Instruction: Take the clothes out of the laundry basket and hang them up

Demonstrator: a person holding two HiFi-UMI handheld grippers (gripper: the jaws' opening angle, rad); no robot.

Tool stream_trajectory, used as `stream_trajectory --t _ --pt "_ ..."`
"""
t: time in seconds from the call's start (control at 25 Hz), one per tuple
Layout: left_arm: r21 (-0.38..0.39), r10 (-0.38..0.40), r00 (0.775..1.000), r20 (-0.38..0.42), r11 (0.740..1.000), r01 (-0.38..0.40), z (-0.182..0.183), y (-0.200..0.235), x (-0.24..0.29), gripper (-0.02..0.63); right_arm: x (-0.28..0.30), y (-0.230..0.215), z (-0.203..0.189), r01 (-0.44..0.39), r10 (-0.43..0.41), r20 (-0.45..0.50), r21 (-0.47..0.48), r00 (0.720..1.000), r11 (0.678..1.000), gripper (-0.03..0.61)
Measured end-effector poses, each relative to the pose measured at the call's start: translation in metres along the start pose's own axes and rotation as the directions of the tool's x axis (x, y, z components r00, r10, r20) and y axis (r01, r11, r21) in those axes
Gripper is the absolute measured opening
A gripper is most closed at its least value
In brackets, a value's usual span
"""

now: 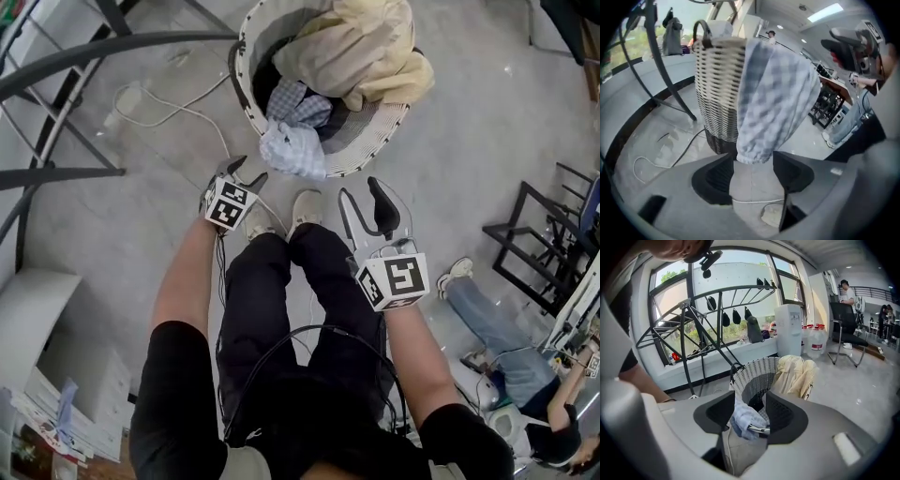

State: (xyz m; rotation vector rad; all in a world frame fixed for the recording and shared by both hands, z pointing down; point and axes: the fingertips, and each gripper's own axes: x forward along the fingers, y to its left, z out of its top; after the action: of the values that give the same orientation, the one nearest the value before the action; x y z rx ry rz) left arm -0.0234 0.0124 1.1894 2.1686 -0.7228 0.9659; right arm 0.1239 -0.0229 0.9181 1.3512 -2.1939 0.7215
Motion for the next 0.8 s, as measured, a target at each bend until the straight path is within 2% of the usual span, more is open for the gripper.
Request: stream_trajectory --t 0.2,0.44,0.52,0.72,0.8 --pt "0.120 -0.020 0.998 -0.065 0.992 0.028 -0.024 0.002 0.059 0.307 0.008 -0.015 -0.020 0.016 -0.016 0.006 -0.023 1.000 1.000 0.207" --pt "0.287 -0.016 0.995 -0.101 0.957 0.045 -0.040 0.005 0.095 0.314 0.019 -0.027 -0.034 0.031 -0.030 0.010 -0.015 0.999 0.999 0.207" --pt "0.320 -0.003 0.997 -0.083 0.947 0.030 -0.039 0.007 0.100 0.278 0.023 -0.027 -0.037 0.026 -0.026 0.011 -0.004 1.000 1.000 0.207" --pt "0.399 0.049 0.998 -0.046 0.917 -0.027 -0.037 0.018 0.115 0.254 0.033 -0.025 -0.043 0.014 -0.014 0.008 -0.010 1.000 1.000 0.207" --pt "0.397 0.056 0.998 -0.012 0.917 -0.046 -0.031 0.019 0.115 0.153 0.036 -0.028 -0.043 0.019 -0.019 0.011 0.010 1.000 1.000 0.207"
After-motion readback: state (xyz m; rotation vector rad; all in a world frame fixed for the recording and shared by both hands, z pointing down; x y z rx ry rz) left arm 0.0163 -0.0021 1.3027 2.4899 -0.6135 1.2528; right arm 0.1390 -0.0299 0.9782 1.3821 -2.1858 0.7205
